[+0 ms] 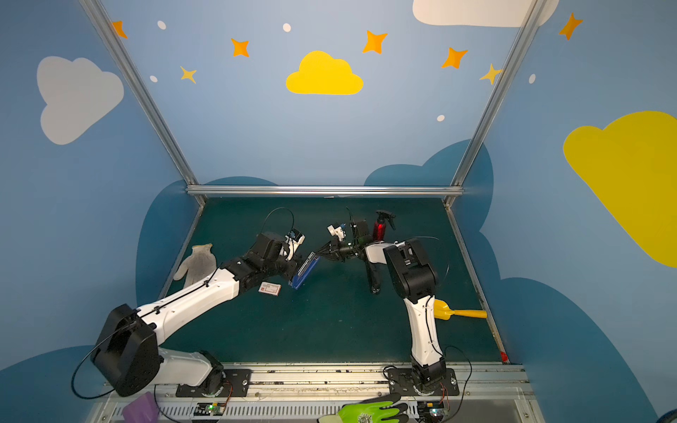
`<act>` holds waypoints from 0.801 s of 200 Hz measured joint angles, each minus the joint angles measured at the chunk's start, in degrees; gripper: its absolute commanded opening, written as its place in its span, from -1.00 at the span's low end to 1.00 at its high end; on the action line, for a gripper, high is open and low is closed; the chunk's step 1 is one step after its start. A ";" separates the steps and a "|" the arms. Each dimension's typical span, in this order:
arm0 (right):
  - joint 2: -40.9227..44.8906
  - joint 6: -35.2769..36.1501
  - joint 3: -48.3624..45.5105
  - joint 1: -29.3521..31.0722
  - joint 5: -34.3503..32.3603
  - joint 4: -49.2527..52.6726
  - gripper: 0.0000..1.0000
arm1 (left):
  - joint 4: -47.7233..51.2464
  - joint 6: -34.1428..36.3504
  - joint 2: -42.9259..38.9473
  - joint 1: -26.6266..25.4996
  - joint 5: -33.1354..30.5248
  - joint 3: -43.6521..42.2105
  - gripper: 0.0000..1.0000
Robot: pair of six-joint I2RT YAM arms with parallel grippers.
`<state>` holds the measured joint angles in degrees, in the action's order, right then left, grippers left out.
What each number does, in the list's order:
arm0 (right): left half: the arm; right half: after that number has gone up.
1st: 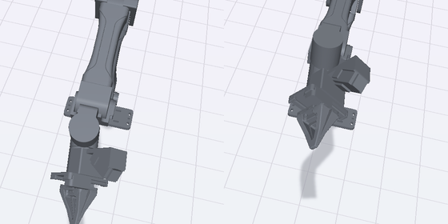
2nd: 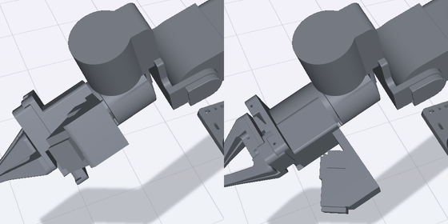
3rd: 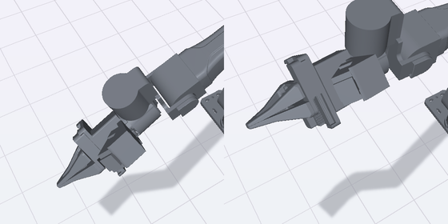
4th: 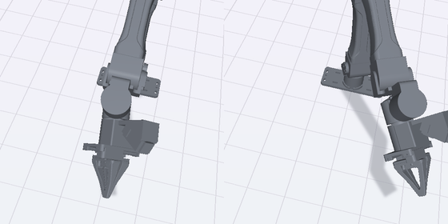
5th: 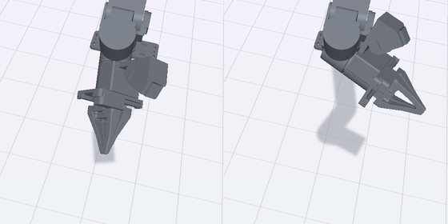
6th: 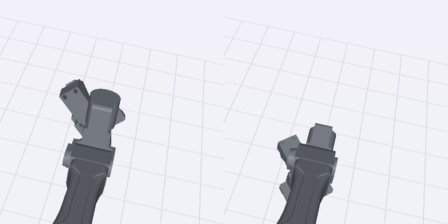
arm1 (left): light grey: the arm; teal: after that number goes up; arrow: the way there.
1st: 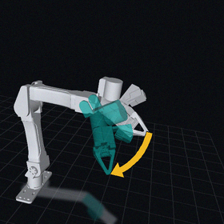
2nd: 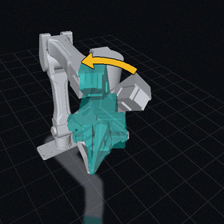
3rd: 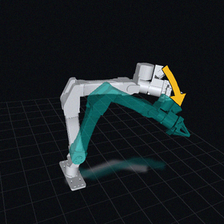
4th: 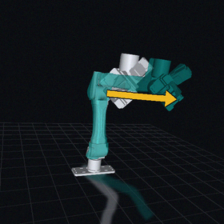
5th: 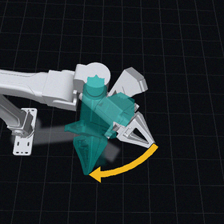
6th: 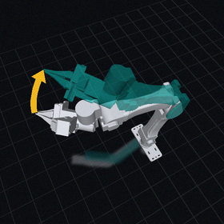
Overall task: Load the staples into the stapler
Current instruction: 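Pull the stapler base toward the robot with the left gripper, opening the stapler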
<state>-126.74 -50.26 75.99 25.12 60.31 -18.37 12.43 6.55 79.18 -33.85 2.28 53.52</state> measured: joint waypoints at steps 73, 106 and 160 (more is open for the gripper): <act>-5.11 1.90 6.05 -3.19 -0.09 4.81 -1.00 | -1.20 -6.45 -4.98 -3.82 -4.59 -6.56 -0.92; -6.80 2.58 7.93 -4.17 -0.57 6.78 -1.00 | -1.95 -10.16 -6.19 -6.54 -7.52 -8.98 -0.92; -9.46 2.56 11.15 -5.46 -1.33 9.97 -1.00 | -2.78 -18.25 -8.46 -14.01 -13.11 -14.53 -0.92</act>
<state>-136.20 -47.70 87.13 19.66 58.98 -8.40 9.65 -11.70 70.72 -47.86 -10.83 38.98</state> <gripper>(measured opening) 0.092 0.283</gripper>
